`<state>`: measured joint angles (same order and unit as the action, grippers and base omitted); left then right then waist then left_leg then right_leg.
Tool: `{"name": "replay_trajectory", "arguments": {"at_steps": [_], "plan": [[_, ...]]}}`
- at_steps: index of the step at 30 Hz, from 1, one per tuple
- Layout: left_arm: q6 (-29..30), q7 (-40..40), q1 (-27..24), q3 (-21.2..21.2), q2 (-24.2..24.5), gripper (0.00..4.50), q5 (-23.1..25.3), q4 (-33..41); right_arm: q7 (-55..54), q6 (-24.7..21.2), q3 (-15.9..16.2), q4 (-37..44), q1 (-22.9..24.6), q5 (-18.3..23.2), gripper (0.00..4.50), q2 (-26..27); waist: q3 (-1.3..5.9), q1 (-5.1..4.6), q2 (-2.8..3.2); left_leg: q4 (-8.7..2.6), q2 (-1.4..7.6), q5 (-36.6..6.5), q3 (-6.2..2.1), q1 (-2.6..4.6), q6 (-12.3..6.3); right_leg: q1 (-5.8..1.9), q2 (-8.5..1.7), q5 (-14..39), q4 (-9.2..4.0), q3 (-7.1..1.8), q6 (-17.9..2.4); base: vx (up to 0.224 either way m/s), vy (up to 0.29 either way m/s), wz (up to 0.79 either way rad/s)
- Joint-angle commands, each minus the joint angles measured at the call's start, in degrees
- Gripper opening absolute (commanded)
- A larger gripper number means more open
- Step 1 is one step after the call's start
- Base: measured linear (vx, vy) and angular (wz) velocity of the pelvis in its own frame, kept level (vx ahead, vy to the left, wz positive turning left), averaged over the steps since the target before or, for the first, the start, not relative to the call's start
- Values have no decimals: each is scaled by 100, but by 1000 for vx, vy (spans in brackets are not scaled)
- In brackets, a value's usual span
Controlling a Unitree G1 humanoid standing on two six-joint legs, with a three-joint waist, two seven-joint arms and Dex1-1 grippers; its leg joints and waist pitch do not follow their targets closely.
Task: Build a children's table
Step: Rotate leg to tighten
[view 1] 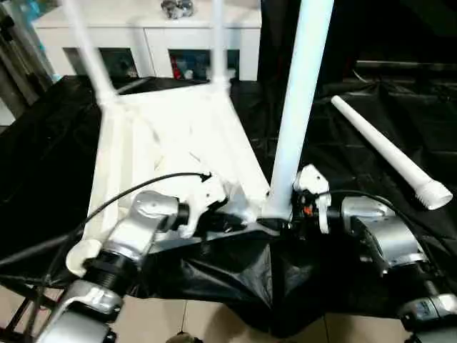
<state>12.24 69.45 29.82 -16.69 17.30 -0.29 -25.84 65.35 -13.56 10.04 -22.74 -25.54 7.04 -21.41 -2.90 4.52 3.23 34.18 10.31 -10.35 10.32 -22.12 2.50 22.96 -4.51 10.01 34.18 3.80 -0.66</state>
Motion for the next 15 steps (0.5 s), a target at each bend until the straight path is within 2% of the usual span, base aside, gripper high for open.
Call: {"name": "replay_trajectory", "arguments": {"at_steps": [1,7,11,12,13,14,15], "plan": [[-155,208,81,-212,-149,0,-180,331,290,-43,425,305,17,150,332,166,388,-22,-38,-406,307,-1227,-86,125,-358,-265,-389,1262,-394,-249,-1351,0,0,0],[-151,214,75,-221,-118,0,-207,345,288,-151,466,416,100,143,284,215,402,14,-32,-402,310,-1120,-90,123,-348,-272,-387,1054,-365,-246,-1384,0,0,0],[-113,-30,96,-148,-236,0,-150,279,-20,-209,411,342,142,53,275,351,394,11,-41,-404,306,-1136,-88,123,-340,-265,-388,1114,-375,-246,-1372,0,0,0],[-104,-228,135,-89,-333,0,-113,202,-361,-232,347,204,120,-56,275,468,390,7,-39,-409,301,-1202,-90,127,-313,-265,-393,1229,-389,-244,-1351,0,0,0],[-46,-741,249,32,-576,0,-21,4,-1352,-157,196,-247,7,-393,274,763,376,-23,-54,-414,296,-1221,-87,120,-241,-243,-394,1330,-397,-256,-1322,0,0,0],[-32,-892,283,63,-649,0,6,-53,-1641,-152,150,-386,-31,-482,274,848,347,-64,-45,-433,270,-1398,-98,126,-117,-233,-398,1676,-436,-240,-1270,0,0,0],[2,-1118,342,92,-774,0,51,-138,-2117,-186,24,-586,-97,-542,273,1015,352,-78,-52,-441,262,-1502,-109,146,-55,-244,-404,1884,-457,-230,-1205,0,0,0]]}}
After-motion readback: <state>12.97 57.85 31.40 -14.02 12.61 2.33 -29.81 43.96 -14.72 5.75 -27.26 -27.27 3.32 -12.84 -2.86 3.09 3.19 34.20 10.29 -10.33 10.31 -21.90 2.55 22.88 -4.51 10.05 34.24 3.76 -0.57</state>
